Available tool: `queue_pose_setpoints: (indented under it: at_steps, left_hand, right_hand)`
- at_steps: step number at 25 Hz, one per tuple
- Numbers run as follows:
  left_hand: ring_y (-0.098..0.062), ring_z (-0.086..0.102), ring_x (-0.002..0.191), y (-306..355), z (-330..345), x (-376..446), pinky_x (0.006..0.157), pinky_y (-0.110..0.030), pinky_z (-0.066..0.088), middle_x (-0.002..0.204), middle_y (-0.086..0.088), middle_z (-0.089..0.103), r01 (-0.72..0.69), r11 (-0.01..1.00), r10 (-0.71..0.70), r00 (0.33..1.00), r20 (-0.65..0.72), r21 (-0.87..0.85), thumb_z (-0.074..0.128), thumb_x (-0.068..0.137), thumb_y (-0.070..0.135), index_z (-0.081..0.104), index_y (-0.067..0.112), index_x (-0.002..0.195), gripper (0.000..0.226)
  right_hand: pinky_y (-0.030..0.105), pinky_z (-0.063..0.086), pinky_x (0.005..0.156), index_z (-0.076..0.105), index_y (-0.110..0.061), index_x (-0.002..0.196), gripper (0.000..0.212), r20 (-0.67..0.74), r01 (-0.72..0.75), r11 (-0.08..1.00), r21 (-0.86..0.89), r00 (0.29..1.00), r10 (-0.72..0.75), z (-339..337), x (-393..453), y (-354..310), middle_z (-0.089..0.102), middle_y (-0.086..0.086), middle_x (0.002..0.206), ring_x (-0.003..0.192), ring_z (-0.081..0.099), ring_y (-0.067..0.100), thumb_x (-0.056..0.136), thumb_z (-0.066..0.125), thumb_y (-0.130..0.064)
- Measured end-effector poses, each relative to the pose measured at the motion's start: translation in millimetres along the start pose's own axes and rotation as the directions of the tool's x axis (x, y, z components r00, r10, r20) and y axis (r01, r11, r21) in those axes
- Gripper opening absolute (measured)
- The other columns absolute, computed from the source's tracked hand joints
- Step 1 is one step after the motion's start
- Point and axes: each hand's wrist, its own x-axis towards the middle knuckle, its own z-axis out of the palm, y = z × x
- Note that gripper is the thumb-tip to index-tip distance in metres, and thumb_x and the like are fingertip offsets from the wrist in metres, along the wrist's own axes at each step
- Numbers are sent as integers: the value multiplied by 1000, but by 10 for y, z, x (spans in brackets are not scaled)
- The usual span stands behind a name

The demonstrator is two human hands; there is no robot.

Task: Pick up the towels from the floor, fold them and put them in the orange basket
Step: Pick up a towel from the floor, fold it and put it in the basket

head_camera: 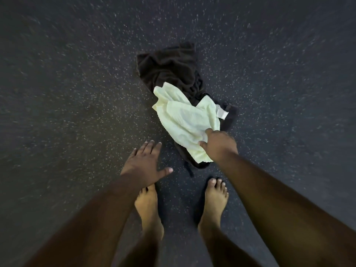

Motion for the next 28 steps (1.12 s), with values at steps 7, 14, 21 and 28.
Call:
queue_pose_setpoints:
  at_steps: [7,14,21,28]
  left_hand:
    - [-21,-6,157,116,-208,-394,127,-46,4,171,-3,-8,-8,999,9,999,33,-33,38,90,79,-9,24,162,102]
    - [-23,-6,157,378,-616,-934,127,-48,7,171,-4,-7,-44,999,44,999,-11,-10,38,88,82,-8,23,161,104]
    - [-22,-5,157,123,2,40,125,-47,7,171,-3,-7,1,999,-2,1000,11,51,36,89,82,-8,23,162,104]
    - [-25,-6,157,96,-48,-608,127,-49,6,170,-5,-9,20,1000,-20,999,36,19,37,90,80,-8,22,162,103]
  right_hand:
    - [38,40,79,57,-13,112,19,8,20,997,73,1000,-21,-41,-466,-86,65,9,106,103,57,31,98,47,-21]
    - [39,48,85,55,-15,120,43,-11,15,995,95,1000,-14,-562,-1038,49,66,10,116,109,60,30,101,45,-53]
    - [41,43,82,48,-16,131,36,-72,43,998,-49,996,-47,81,117,-150,60,8,120,112,57,31,103,47,-39]
    - [39,45,86,58,-15,124,31,-86,87,993,75,993,-80,-61,-659,-74,66,9,113,106,58,31,98,46,-27]
